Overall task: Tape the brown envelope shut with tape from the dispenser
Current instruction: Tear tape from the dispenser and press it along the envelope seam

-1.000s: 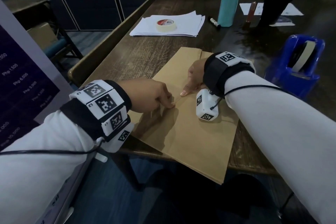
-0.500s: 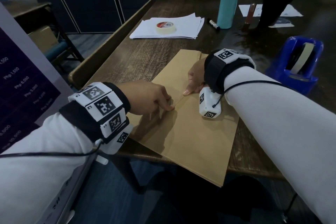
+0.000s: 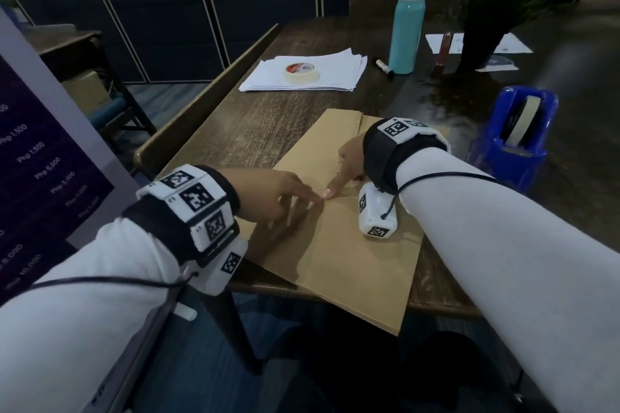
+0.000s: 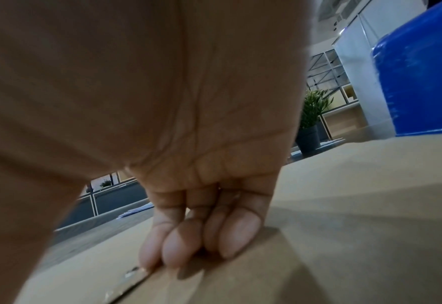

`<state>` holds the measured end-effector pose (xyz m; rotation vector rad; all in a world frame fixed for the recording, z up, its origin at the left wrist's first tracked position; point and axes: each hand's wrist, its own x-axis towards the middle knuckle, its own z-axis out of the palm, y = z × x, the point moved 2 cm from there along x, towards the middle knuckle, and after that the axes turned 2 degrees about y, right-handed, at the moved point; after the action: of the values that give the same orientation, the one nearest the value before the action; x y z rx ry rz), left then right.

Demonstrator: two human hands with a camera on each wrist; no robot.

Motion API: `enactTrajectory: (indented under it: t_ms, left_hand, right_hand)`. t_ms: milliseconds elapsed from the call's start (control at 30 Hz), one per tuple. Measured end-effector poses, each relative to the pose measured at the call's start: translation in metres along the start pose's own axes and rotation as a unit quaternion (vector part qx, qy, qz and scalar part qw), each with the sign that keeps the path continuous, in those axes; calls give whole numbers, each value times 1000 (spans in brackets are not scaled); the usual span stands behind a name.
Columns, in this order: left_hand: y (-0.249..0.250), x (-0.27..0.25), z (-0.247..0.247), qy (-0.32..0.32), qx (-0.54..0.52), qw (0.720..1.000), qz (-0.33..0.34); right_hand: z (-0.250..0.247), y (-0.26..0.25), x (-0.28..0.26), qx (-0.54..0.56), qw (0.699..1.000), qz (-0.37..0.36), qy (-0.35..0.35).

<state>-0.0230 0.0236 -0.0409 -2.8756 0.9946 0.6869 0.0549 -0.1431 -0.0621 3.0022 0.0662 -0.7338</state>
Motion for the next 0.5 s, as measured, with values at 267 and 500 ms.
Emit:
enactTrajectory:
  t_ms: [267, 500]
  left_hand:
    - [7, 0, 9, 28, 74, 997, -1]
    - [10, 2, 4, 6, 94, 996, 0]
  right_hand:
    - [-2, 3, 27, -39, 998, 31, -24]
    - [-9, 13, 27, 6, 997, 17, -78]
